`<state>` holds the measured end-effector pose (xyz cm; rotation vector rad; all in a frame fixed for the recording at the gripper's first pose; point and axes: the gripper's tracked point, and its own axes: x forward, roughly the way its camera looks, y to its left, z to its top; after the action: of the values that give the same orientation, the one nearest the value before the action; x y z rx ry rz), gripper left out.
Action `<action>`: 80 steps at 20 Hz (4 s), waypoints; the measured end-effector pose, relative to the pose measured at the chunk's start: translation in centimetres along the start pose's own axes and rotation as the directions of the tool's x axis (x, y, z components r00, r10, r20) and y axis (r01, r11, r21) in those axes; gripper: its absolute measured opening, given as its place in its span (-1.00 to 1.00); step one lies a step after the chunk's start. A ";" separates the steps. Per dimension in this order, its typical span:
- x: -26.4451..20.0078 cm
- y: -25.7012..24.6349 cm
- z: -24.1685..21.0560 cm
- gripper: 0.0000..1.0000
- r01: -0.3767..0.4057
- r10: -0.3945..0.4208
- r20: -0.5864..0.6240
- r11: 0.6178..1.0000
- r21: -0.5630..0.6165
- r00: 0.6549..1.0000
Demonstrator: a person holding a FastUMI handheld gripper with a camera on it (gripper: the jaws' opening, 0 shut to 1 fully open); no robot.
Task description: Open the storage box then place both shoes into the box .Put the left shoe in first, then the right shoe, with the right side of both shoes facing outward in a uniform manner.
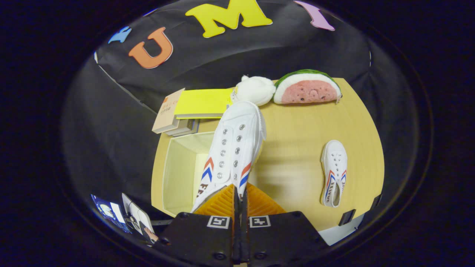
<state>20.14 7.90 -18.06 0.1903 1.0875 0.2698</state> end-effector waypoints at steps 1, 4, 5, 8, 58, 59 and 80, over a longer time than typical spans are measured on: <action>0.1 1.2 -0.4 -0.89 -0.003 0.003 0.004 1.000 -0.005 1.000; 0.7 5.0 -1.3 -0.89 -0.019 0.020 0.011 1.000 -0.023 1.000; 1.2 6.5 -1.6 -0.89 -0.028 0.029 0.013 0.999 -0.038 0.999; 3.1 10.1 -2.5 -0.89 -0.041 0.041 0.012 0.997 -0.064 0.999; 3.0 -20.9 -3.9 1.00 0.208 -0.214 -0.158 0.977 -0.052 0.964; 3.2 -22.6 -4.2 1.00 0.225 -0.227 -0.170 0.974 -0.034 0.959; 11.0 -33.5 -5.6 -0.09 0.280 -0.264 -0.332 0.960 -0.001 0.905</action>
<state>24.06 -20.47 -39.43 0.0314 1.4384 0.0227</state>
